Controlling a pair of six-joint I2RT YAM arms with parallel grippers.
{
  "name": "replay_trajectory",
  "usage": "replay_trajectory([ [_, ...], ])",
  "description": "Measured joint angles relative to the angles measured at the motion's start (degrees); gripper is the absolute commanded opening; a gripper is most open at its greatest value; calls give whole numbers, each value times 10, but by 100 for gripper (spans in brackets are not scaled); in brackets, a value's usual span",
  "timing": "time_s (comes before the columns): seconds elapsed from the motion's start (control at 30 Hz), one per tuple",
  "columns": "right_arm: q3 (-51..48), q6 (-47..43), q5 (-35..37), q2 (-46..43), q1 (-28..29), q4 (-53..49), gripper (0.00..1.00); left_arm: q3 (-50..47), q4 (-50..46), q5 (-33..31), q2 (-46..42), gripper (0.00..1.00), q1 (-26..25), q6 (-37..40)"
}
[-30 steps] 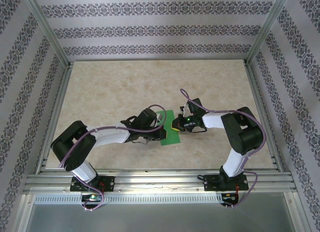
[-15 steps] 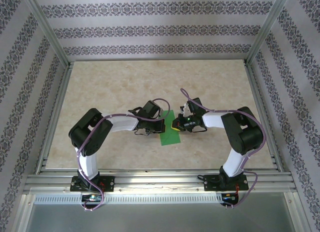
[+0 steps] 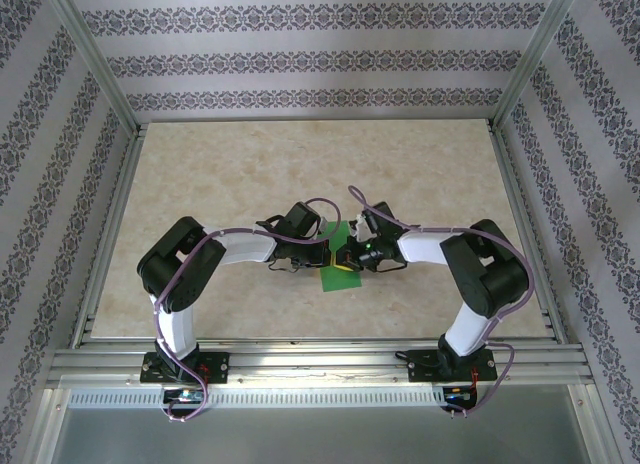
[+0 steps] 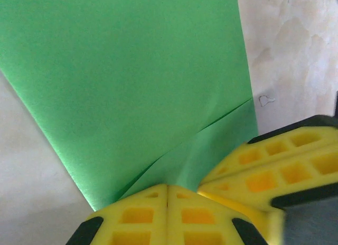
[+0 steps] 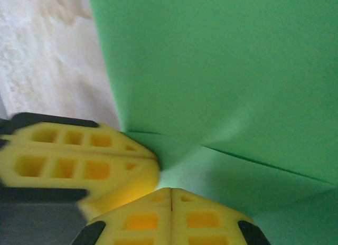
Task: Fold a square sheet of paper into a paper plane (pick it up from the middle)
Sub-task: Fold the triangle a second time at the center of the table.
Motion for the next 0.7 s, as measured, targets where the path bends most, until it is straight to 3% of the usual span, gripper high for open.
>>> replay_trajectory([
  [0.47, 23, -4, -3, 10, -114, -5, 4, -6, 13, 7, 0, 0, 0, 9],
  [0.7, 37, -7, 7, -19, -111, -37, 11, -16, 29, 9, -3, 0, 0, 9],
])
